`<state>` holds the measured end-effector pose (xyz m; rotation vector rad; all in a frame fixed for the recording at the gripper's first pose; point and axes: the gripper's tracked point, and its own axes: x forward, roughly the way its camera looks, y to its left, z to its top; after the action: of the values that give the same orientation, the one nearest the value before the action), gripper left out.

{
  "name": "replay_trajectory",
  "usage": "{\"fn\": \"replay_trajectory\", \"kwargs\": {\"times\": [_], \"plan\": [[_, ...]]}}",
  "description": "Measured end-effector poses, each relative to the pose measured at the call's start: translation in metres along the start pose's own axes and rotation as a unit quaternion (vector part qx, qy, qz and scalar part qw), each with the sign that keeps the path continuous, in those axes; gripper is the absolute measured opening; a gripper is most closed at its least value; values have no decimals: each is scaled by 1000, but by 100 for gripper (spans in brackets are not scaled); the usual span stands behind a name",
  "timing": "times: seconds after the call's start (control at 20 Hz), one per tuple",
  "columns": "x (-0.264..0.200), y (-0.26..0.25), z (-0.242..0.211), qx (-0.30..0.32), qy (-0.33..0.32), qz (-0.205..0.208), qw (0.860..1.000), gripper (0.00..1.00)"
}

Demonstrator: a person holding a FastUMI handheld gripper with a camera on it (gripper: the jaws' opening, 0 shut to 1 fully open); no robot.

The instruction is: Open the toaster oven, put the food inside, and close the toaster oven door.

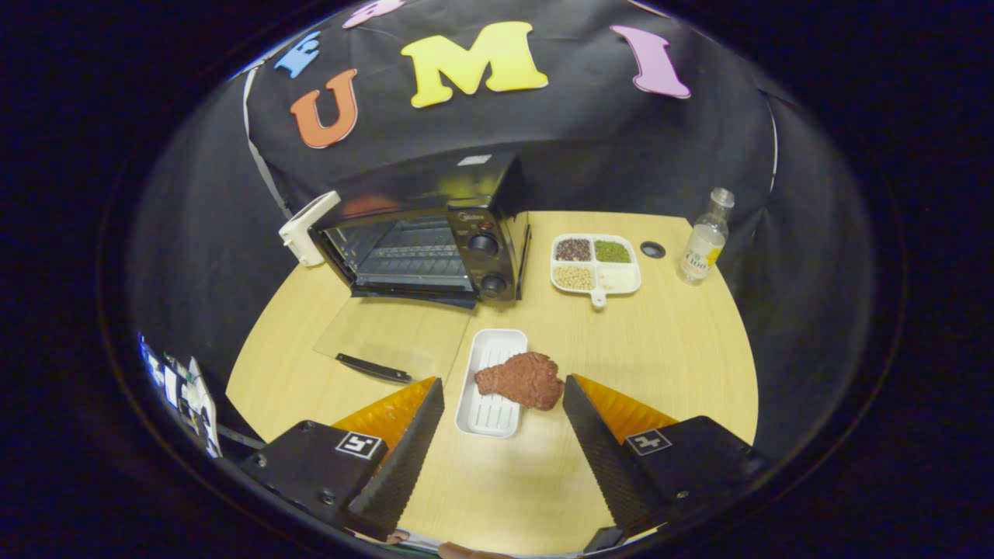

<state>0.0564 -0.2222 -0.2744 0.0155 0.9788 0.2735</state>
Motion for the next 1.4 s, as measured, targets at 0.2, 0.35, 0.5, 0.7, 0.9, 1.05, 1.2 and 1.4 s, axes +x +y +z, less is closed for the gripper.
{"fn": "replay_trajectory", "kwargs": {"times": [0.2,0.35,0.5,0.7,0.9,1.05,1.2,1.4], "plan": [[44,-41,-21,54,49,7,997,95],[66,-33,-31,85,65,64,992,86],[70,-23,-29,131,58,98,985,43],[39,1,-25,98,28,107,989,11],[2,21,-13,9,-23,54,998,10],[-30,48,-1,-44,-65,28,997,9],[-51,83,8,-82,-109,3,991,9],[-52,125,18,-110,-157,-28,981,9]]}}
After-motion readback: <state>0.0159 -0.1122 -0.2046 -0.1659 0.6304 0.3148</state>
